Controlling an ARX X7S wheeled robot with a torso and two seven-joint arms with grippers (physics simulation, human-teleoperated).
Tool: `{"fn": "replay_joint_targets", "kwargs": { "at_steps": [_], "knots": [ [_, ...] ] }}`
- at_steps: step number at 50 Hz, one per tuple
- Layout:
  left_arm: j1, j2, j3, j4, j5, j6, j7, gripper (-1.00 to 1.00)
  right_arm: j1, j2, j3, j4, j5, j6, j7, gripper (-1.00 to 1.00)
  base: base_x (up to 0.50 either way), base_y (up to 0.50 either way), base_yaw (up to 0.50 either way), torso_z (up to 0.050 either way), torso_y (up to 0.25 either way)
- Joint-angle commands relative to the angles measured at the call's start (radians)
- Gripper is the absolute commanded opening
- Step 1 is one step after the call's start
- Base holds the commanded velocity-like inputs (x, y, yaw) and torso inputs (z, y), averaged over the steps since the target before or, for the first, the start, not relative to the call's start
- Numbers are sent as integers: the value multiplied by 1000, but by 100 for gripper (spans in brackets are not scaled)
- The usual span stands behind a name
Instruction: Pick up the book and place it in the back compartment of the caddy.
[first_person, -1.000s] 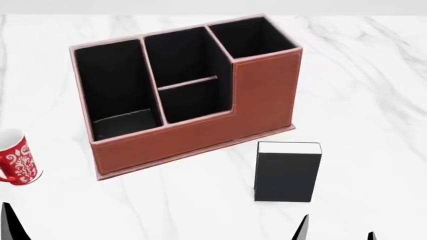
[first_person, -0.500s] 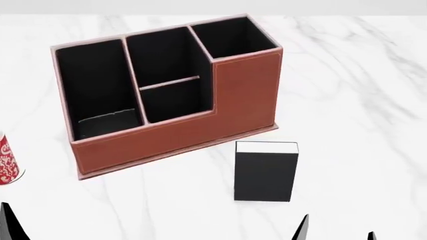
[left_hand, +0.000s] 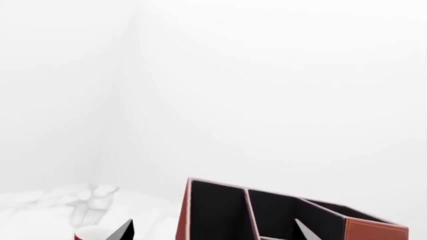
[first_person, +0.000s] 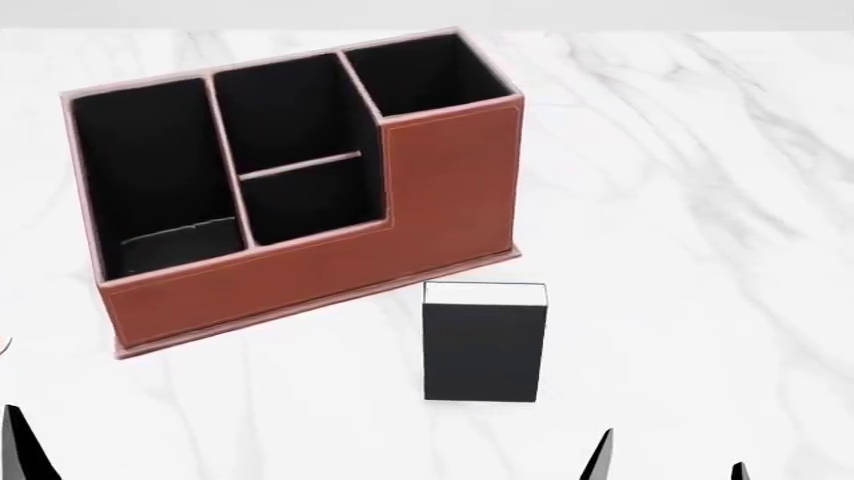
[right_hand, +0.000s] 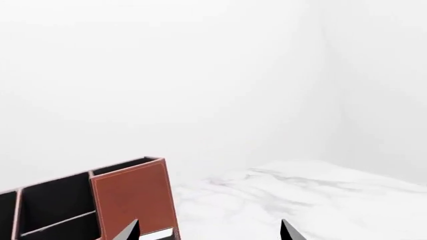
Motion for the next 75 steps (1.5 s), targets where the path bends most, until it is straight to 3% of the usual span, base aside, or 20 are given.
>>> {"fn": "replay_joint_targets", "kwargs": {
  "at_steps": [1,27,44,75],
  "knots": [
    [0,-5,4,4,-4,-1,-6,100,1,5,-5,1,4,-3,5,100,0,-141,0,0,0],
    [1,-14,12,6,-6,2,-20,100,4,11,-11,8,10,-15,21,100,0,-139,0,0,0],
    [-2,-19,18,3,-6,4,-27,100,-33,11,-16,-3,-17,-144,2,100,27,0,0,0,0],
    [-3,-27,28,1,-7,10,-40,100,-28,21,-30,6,-22,-147,16,100,129,0,0,0,0]
  ]
}}
